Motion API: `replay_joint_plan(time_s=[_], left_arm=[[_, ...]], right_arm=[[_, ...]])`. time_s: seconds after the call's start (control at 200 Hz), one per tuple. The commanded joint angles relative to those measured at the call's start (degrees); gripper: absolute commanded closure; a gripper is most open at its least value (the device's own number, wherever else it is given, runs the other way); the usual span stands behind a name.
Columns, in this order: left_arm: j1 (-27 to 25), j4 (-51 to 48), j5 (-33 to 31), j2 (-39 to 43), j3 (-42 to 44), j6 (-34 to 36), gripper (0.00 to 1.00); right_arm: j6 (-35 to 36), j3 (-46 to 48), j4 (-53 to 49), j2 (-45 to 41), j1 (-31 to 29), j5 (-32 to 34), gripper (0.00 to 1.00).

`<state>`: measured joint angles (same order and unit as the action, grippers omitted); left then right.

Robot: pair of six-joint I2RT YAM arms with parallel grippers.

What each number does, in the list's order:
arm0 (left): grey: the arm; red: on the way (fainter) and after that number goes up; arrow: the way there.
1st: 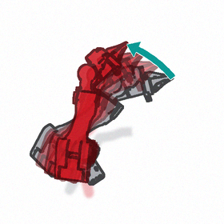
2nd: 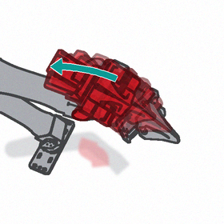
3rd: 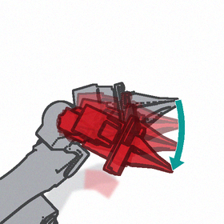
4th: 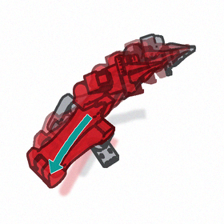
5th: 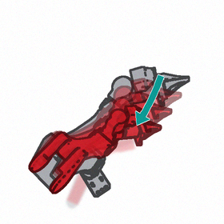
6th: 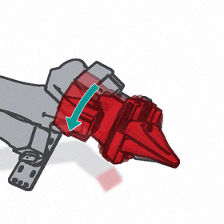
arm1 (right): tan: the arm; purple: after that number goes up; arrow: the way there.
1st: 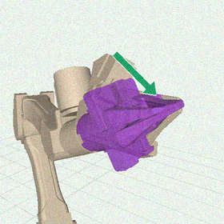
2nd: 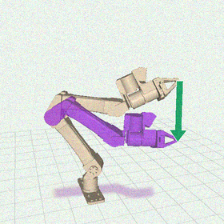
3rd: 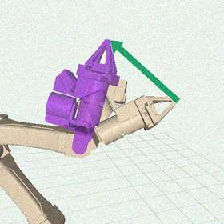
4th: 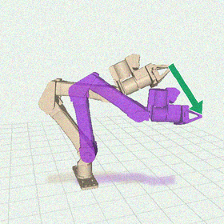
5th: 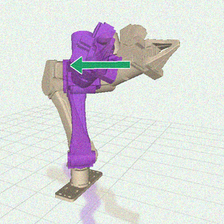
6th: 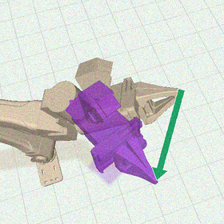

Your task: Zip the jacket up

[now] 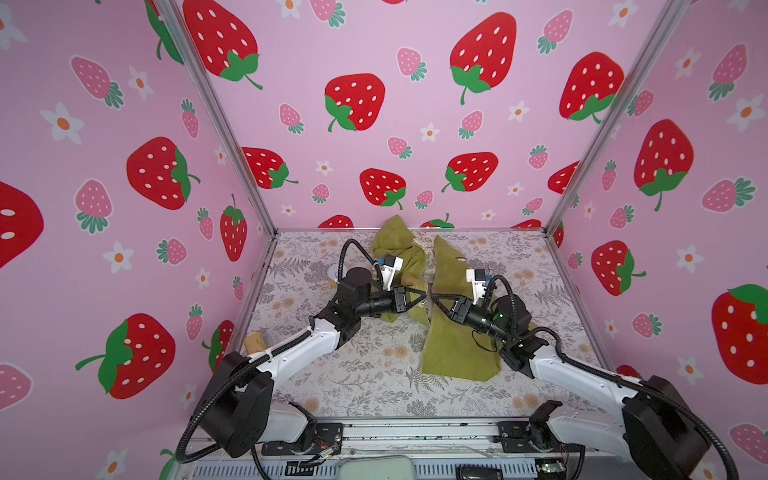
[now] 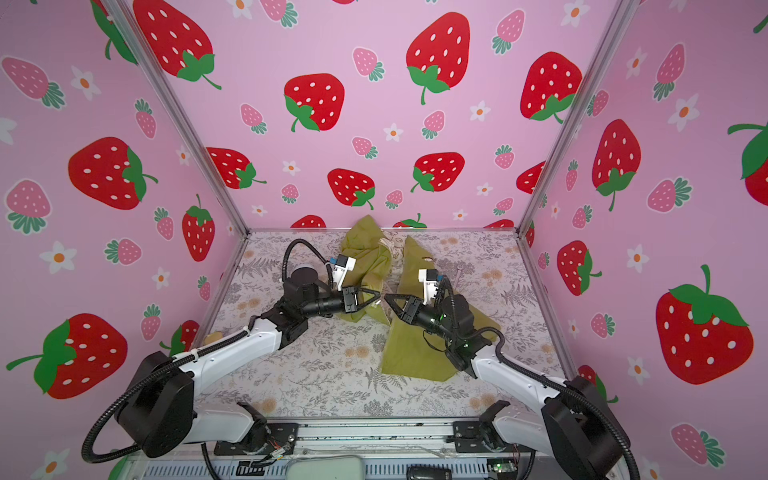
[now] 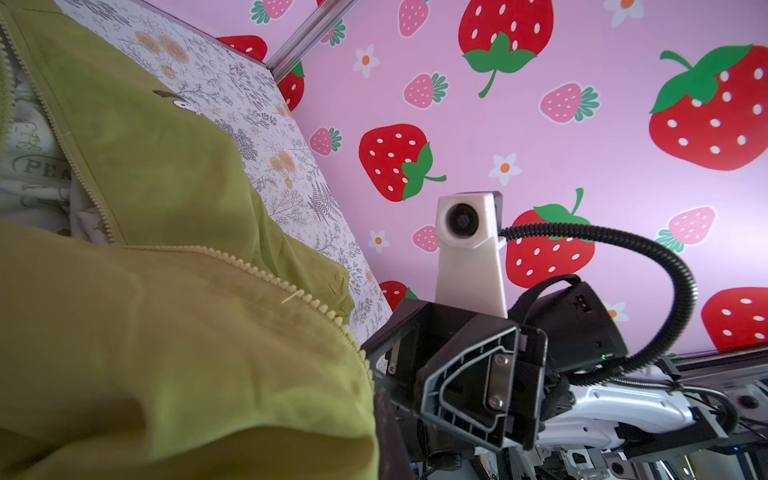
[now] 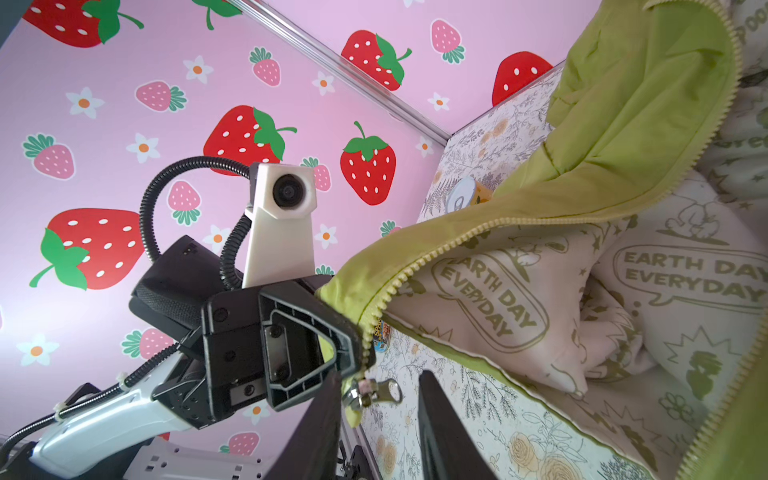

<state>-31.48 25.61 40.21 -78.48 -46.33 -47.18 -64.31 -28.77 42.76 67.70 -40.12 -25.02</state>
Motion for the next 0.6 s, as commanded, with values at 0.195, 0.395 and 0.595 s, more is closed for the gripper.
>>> replay_joint_plan(time_s=[0.195, 0.395, 0.595], left_arm=[[0.4, 3.1, 3.2, 0.5, -2.7, -3.4, 1.00], [0.4, 3.7, 3.7, 0.3, -2.6, -4.0, 1.00], [0.4, 4.5, 4.2, 0.3, -2.7, -4.7, 1.00]], right_arm=[[0.4, -3.2, 4.8, 2.3, -0.3, -4.0, 0.66], [-0.4, -3.8, 6.5, 4.0, -0.7, -5.0, 0.67], [-0.4, -4.1, 6.4, 4.7, -0.9, -5.2, 0.71]])
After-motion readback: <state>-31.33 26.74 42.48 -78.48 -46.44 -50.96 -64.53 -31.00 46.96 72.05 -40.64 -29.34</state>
